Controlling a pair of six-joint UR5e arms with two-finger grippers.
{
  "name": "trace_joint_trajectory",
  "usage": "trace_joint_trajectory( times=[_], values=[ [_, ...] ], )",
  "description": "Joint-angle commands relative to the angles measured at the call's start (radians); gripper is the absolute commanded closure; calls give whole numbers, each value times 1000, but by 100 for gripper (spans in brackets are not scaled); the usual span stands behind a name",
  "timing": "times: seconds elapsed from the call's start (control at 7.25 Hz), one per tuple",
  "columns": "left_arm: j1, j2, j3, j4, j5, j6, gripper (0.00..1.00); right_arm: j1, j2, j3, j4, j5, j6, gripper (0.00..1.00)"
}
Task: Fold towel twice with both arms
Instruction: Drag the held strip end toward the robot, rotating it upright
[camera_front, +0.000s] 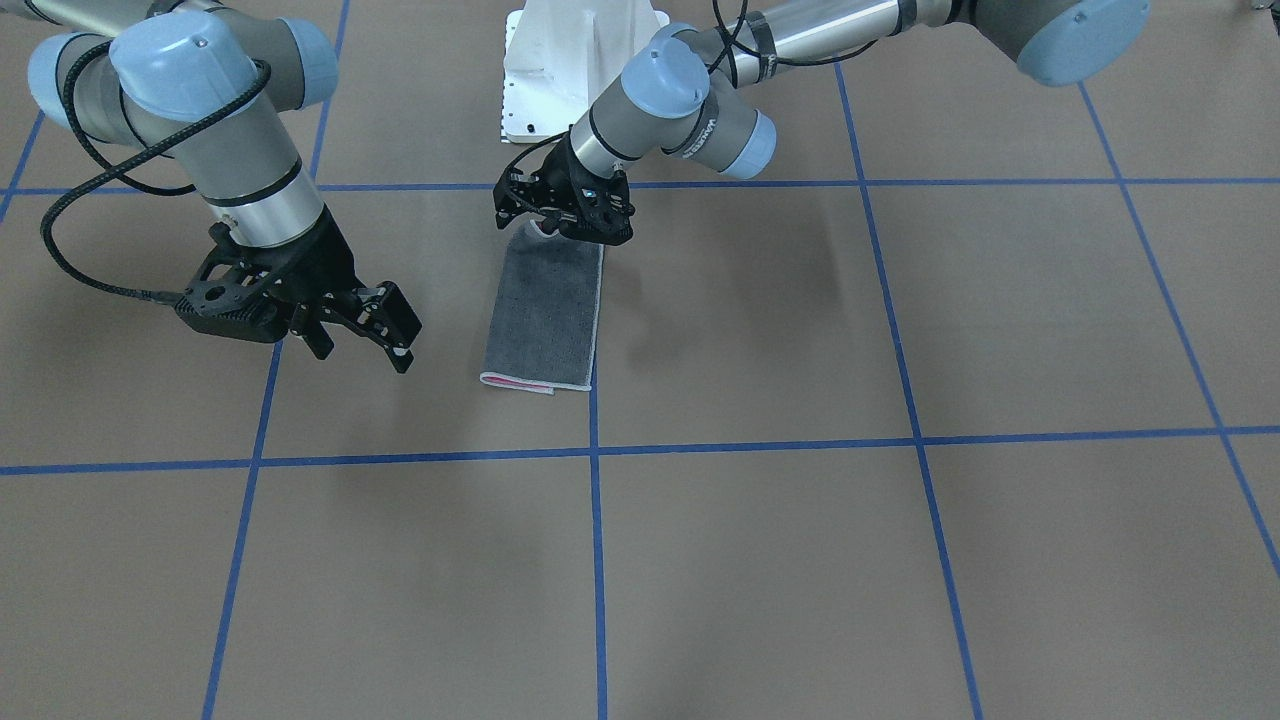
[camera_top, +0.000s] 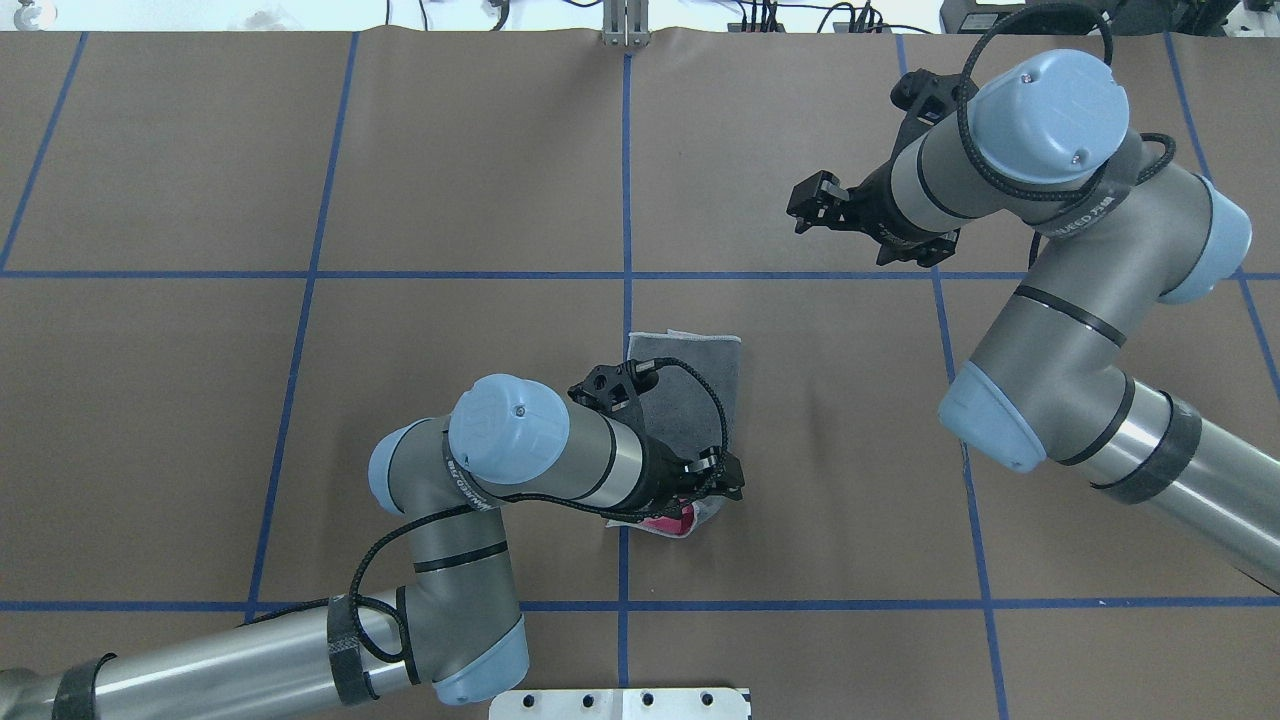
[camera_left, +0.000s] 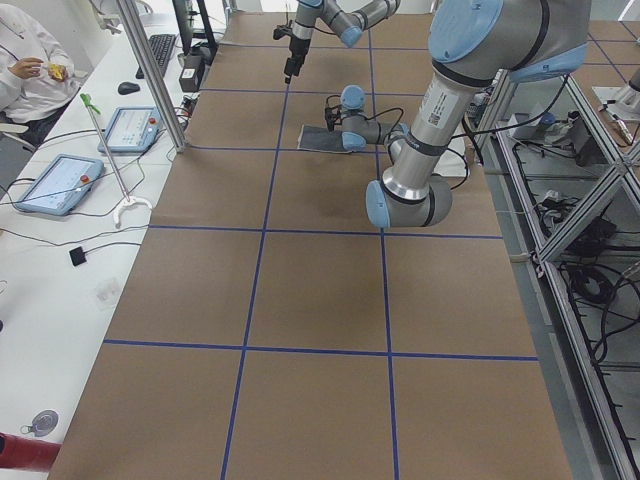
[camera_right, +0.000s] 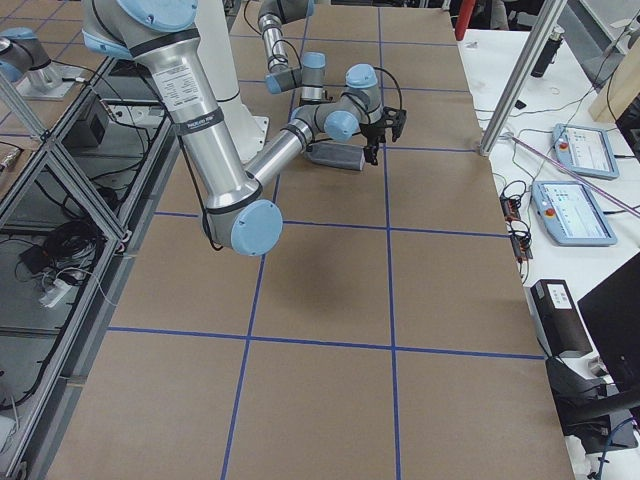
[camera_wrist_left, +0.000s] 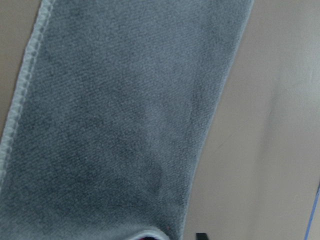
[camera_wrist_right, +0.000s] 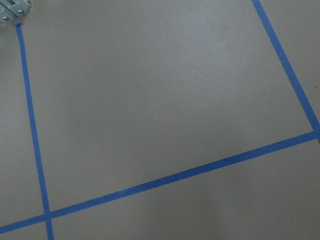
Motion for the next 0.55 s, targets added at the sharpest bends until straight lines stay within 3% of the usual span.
trace_joint_trajectory(
  times=[0.0, 0.41],
  values=[
    [-27, 1, -41, 24, -57, 0, 1, 0, 0, 1, 0, -2, 0, 1],
    [-69, 11, -83, 96, -99, 9, 1, -15, -26, 34, -2, -6, 73, 0]
  ],
)
